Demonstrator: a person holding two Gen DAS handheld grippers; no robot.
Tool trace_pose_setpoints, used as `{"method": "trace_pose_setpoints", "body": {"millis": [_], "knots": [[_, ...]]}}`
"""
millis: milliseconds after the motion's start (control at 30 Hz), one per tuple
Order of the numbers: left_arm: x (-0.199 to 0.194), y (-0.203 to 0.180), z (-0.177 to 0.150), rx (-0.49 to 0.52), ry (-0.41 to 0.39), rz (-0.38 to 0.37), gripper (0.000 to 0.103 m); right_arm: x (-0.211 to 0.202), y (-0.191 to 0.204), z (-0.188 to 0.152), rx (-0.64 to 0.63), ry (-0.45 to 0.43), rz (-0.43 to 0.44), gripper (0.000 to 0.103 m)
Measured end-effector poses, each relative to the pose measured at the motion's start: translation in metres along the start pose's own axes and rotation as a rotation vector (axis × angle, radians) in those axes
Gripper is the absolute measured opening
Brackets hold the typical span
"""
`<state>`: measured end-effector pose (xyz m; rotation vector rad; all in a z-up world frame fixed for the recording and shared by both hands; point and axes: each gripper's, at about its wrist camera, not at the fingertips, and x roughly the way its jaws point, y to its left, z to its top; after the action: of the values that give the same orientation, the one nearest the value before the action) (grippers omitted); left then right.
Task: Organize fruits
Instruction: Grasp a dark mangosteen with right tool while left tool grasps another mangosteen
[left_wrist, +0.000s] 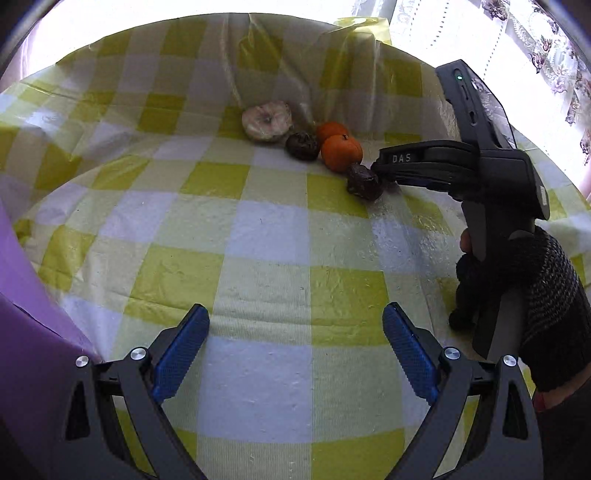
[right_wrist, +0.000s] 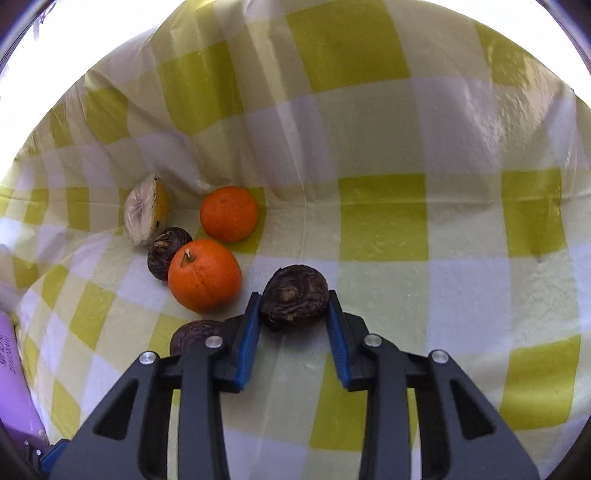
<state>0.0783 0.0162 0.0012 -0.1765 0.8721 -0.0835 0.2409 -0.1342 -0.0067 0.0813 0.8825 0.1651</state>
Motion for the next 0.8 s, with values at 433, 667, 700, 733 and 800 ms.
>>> {"method": "trace_pose_setpoints", "body": {"millis": [433,667,700,733,800], "knots": [[0.012,-0.007,0.014,0.020,0.031,0.026,0.091,-0.073,-0.079,-0.079,0.214,-0.137,0.165,0.035],[0.066,-0.044,0.073,0.078,0.073,0.020,0.072,-0.079,-0.088,-0.078,0.229,-0.138,0.193,0.035],[0.074,-0.049,0.081,0.086,0.078,0.019,0.072,-0.078,-0.088,-0.078,0.226,-0.135,0.196,0.035],[0.082,-0.055,0.087,0.103,0.083,0.028,0.072,-0.077,-0.087,-0.077,0.227,-0.135,0.198,0.035],[0.095,-0.068,0.096,0.150,0.082,0.054,0.071,-0.078,-0.087,-0.078,0.226,-0.139,0.203,0.035]]}}
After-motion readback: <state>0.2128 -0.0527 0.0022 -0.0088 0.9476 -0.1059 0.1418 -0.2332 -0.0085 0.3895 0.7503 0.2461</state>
